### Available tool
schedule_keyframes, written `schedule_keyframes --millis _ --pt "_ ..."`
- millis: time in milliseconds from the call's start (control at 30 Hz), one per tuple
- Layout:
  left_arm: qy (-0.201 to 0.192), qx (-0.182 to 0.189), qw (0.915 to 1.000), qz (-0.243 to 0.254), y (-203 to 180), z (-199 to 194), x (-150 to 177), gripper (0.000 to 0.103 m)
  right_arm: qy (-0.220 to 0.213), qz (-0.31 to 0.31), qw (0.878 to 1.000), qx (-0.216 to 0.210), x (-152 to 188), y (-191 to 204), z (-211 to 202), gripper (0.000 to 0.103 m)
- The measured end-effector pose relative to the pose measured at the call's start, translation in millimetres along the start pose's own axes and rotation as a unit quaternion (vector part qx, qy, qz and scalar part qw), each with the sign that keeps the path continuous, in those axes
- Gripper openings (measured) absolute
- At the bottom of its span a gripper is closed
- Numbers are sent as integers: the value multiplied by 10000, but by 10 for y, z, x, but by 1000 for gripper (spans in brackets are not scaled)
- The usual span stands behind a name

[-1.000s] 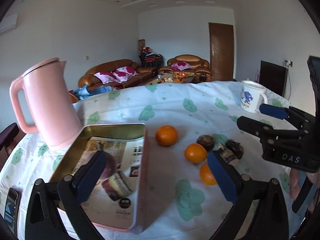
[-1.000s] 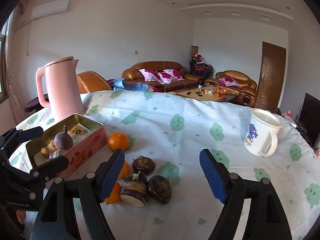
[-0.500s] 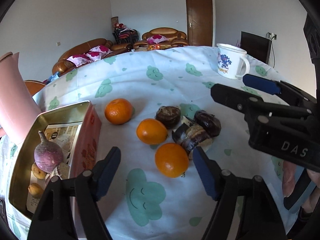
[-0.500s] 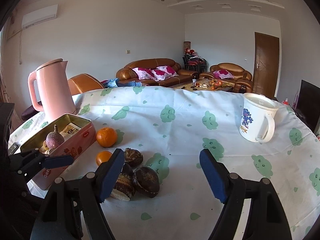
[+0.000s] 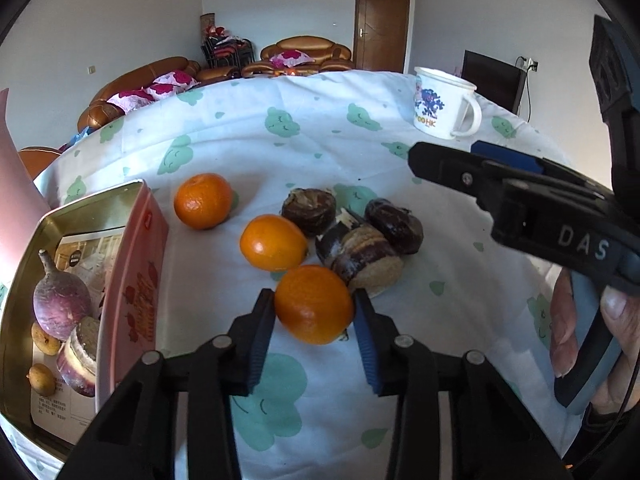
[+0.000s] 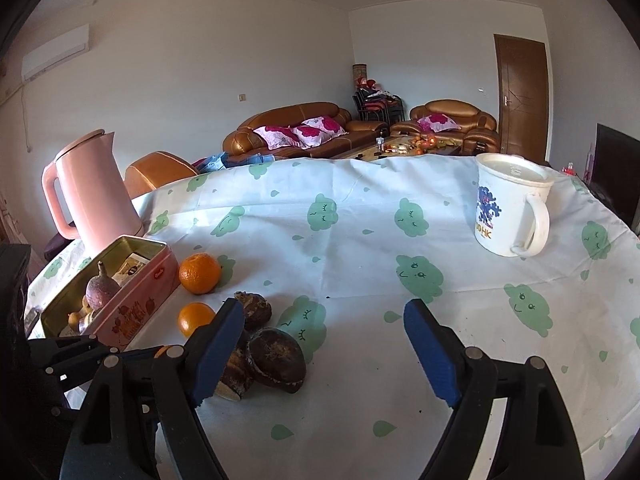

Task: Organize fruits
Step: 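Move the left gripper to an orange while the right moves to a dark round fruit, then grasp the orange with the left gripper while the right grasps the dark round fruit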

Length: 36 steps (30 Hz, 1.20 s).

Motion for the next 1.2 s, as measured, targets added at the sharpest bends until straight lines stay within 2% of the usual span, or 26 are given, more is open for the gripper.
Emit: schedule_keyframes --millis 200,433,567,767,900,967,1100,1167,1200 --pt "-436 114 9988 -199 77 -190 4 41 189 330 9992 -104 21 -112 70 83" --pt "-816 -389 9954 -322 275 -261 -118 41 525 -37 9981 -311 32 34 202 83" --pt "-897 -524 9935 -477 378 -247 -110 41 422 -337 9971 -539 30 149 156 83" --pt "-1038 -599 9912 -558 413 -307 -100 41 625 -684 9954 -236 41 276 236 82" --pt "-1044 -585 9913 -552 413 -305 -99 41 808 -394 9954 -328 52 163 309 69" --pt "-1052 -581 9914 -523 403 -301 -99 41 1000 -201 9930 -588 72 103 387 69" --pt "-1033 -570 9919 -481 384 -291 -96 41 1375 62 9870 -834 122 40 536 65" --pt "-1019 -564 9920 -496 390 -287 -97 41 1460 36 9858 -829 133 62 570 62" --pt "-1019 -551 9920 -504 396 -288 -96 41 1465 -29 9858 -822 134 89 569 58"
Point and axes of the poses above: each gripper's, at about its wrist camera, not at the fingertips, and z roughly the way its jaws point, y to its left, x to its underside, the point moved 2 cm from there along z, roughly the way its jaws point, and after that the axes turned 5 degrees about -z, right-handed, at the moved point
